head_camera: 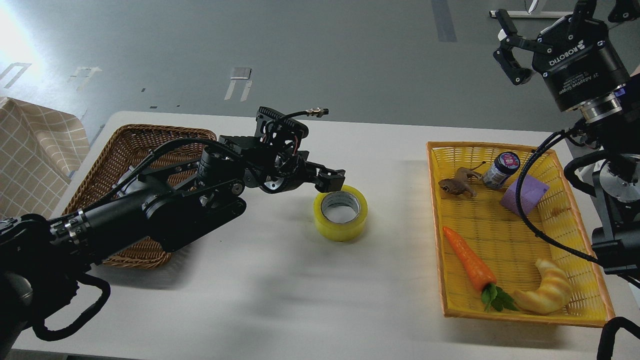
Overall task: Place and transfer tape with both arms
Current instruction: 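Grasp the tape roll's rim with the left gripper and lift it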
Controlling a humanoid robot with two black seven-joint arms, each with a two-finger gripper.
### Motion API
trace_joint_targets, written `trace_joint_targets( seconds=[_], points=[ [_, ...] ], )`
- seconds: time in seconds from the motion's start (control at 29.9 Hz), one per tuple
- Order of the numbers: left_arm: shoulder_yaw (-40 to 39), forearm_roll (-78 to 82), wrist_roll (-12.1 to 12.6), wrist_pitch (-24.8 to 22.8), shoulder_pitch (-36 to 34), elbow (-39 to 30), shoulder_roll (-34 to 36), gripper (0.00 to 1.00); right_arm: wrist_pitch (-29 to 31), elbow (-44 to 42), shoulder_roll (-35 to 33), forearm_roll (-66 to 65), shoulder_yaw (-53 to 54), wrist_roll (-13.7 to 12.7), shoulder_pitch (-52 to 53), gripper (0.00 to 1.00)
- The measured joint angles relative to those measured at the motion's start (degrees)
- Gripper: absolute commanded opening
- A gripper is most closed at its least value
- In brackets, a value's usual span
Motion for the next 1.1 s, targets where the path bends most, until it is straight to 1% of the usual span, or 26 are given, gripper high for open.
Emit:
trace_joint_targets(
  seconds=[0.2,0.47,0.94,1.0,1.1],
  points=[
    [0.28,0.05,0.04,0.00,0.00,0.89,-1.85,0.98,0.00,0.19,0.22,-0.06,-0.73,0.00,0.13,1.00],
    [6.93,-0.15,0.03,0.00,-0.14,2.18,-2.00,0.98,0.00,0.26,0.32,-0.04,-1.05,0.00,0.13,1.00],
    [7.39,-0.45,-0.04,0.28,0.10,4.94,-2.92,0.97,0.00,0.17,0.48,-0.08,-1.12,0.06,-0.07,1.00],
    [7.39,-0.45,-0.04,0.61,0.12,5.59,-3.37,0.94,0.00,0.13,0.49,-0.08,-1.14,0.06,-0.07,1.00],
    [7.39,-0.45,-0.04,1.01,0.10,6.41,-3.82,0.82,0.00,0.09,0.56,-0.08,-1.14,0.06,-0.09,1.00]
  ],
)
